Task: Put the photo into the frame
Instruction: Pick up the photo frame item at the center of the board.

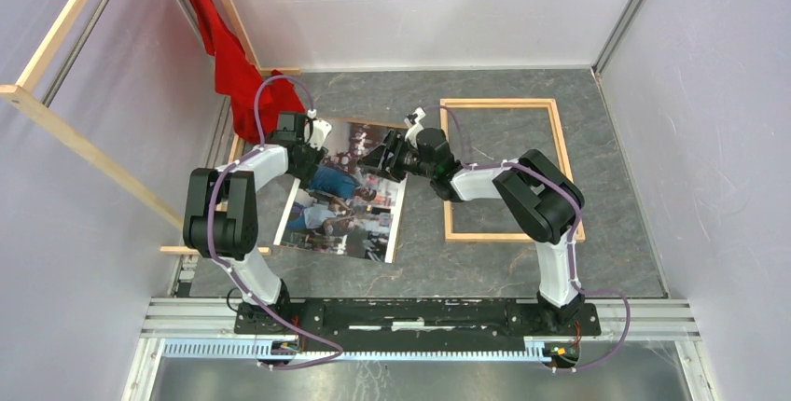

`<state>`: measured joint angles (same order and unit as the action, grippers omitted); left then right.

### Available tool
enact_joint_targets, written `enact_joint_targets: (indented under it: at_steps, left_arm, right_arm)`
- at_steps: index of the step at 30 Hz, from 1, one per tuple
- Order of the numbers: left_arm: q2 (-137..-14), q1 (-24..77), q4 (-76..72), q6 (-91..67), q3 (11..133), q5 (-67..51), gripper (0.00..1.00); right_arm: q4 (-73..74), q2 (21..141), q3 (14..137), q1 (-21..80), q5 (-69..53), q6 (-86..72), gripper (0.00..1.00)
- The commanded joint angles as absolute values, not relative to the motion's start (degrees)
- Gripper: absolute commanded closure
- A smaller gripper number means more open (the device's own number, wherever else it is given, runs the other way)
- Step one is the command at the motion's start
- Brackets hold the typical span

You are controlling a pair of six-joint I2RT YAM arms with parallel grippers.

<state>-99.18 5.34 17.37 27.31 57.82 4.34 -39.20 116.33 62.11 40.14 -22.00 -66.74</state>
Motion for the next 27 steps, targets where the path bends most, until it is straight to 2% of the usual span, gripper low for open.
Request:
enact_joint_targets:
  at_steps: [1,4,6,9,11,13,14,15,17,22,27]
  left_arm:
    - [-102.9,5.6,20.5,29.3,56.5,2.2,0.36]
    - [-102.8,5.6,20.6,29.3,56.7,2.2,0.37]
    - [-102.7,5.7,21.1,29.3,57.0,2.1,0.37]
    - [-102.0,5.6,22.9,28.9,58.4,1.7,0.33]
    - [-100.6,5.2,24.6,28.6,59.9,1.0,0.23]
    - [-98.5,4.6,26.8,28.2,62.1,0.3,0.13]
    - [-97.4,4.2,28.2,28.1,63.5,0.3,0.03]
    - [-96.5,3.8,29.8,28.1,65.1,-1.1,0.01]
    - [-94.6,3.1,33.8,28.1,69.1,-2.1,0.00]
    - [-90.8,1.8,41.8,28.4,78.4,-3.9,0.00]
    - [-88.0,2.3,45.8,28.4,80.2,-6.0,0.00]
  right_arm:
    - [-37.3,117.2,63.9,41.0,-21.4,-64.9,0.34]
    - [-30.6,117.8,66.9,41.4,-19.2,-61.3,0.39]
    - [-28.9,118.2,68.0,41.5,-18.4,-60.3,0.48]
    - [-28.3,118.2,68.6,41.5,-18.1,-60.0,0.75]
    - [-27.1,117.6,69.8,41.2,-18.3,-59.2,0.85]
    - [-25.7,116.2,70.5,41.0,-18.0,-57.9,0.88]
    - [-25.0,115.1,70.8,40.9,-17.9,-57.2,0.91]
    - [-24.0,114.1,71.4,40.6,-17.9,-56.3,0.94]
    - [-21.3,111.9,72.7,40.2,-18.4,-54.4,1.00]
    - [-10.7,102.6,75.4,37.8,-17.8,-45.1,1.00]
    - [10.5,90.5,78.8,33.0,-11.7,-31.1,1.00]
